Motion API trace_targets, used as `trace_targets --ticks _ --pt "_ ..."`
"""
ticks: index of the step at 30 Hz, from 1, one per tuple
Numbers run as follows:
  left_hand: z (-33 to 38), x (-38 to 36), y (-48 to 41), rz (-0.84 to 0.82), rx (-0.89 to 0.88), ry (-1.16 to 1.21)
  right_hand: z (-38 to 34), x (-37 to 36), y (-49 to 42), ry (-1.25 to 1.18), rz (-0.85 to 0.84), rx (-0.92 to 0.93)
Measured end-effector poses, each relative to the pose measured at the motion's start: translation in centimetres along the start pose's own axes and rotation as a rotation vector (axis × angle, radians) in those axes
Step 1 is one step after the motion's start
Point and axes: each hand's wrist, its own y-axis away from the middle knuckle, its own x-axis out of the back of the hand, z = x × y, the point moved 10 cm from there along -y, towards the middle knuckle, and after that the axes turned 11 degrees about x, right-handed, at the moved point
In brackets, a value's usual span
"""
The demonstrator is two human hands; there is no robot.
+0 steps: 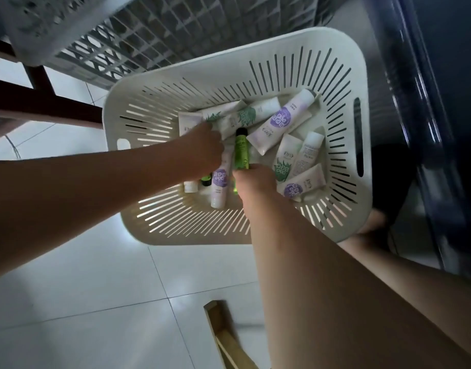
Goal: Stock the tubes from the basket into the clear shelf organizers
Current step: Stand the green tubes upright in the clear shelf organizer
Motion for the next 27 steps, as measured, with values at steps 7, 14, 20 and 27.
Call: trace_targets --ticks 7,14,20,27 --pt "-8.4 -0.8 4.4 0.05 0.515 0.761 -5.4 7.9 3.4 0.079 0.306 0.311" --pt "-8.1 -0.2 14.7 0.332 0.851 2.155 -11.5 9.5 10.5 -0.125 0.432 0.457" --pt "-9.8 3.4 23.8 0.639 0.839 2.452 -16.4 10.8 17.7 -0.433 0.396 0.584" --pt "-13.3 8.1 31.6 1.035 0.596 2.837 -21.0 15.4 25.9 -0.637 0.318 0.734"
